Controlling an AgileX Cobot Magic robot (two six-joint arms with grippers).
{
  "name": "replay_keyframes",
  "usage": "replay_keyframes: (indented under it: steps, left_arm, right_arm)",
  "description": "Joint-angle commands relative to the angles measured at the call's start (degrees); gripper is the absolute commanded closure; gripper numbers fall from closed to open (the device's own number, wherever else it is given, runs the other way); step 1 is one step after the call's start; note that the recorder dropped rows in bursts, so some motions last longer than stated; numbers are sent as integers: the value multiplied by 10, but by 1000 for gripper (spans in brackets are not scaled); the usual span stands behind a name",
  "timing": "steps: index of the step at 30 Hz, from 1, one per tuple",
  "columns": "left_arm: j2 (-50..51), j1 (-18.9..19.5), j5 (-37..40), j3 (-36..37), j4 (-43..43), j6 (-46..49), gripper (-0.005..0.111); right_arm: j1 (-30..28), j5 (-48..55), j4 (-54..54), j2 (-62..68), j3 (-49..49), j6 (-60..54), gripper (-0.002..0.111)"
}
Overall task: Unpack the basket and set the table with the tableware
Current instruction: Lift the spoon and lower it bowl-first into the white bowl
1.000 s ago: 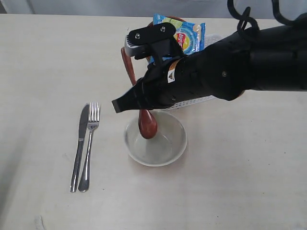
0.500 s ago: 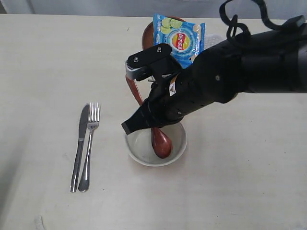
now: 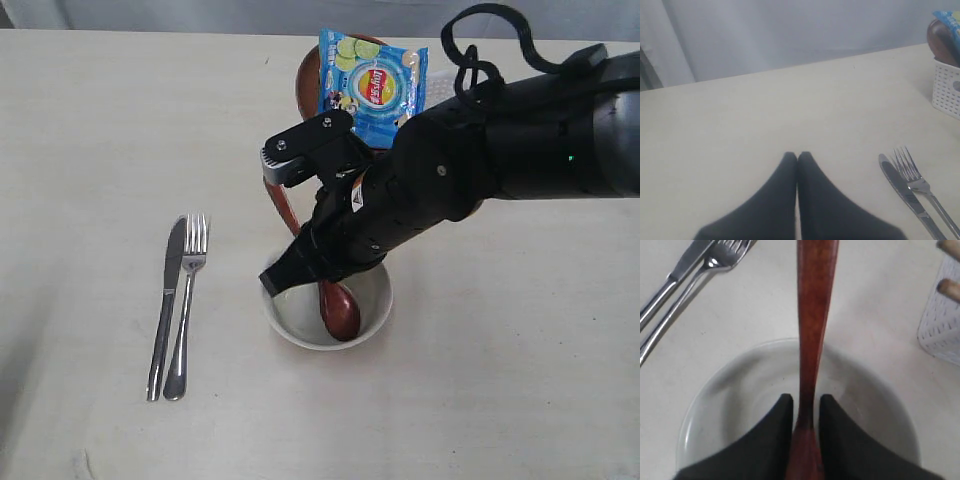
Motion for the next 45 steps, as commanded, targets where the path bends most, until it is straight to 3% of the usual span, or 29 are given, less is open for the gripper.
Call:
replay_keyframes:
  steps: [1, 7, 18, 45]
  left_arm:
    - [-2, 1, 0, 1, -5, 0, 107]
    - [-2, 1, 0, 1, -5, 0, 107]
    - [-2, 1, 0, 1, -5, 0, 107]
    - [-2, 1, 0, 1, -5, 0, 107]
  right_arm:
    - [0, -5, 1, 3, 0, -8, 66]
    - [0, 19, 1, 3, -38, -10, 66]
    - [0, 180, 5, 3, -112, 21, 66]
    - [5, 131, 17, 85, -107, 41, 66]
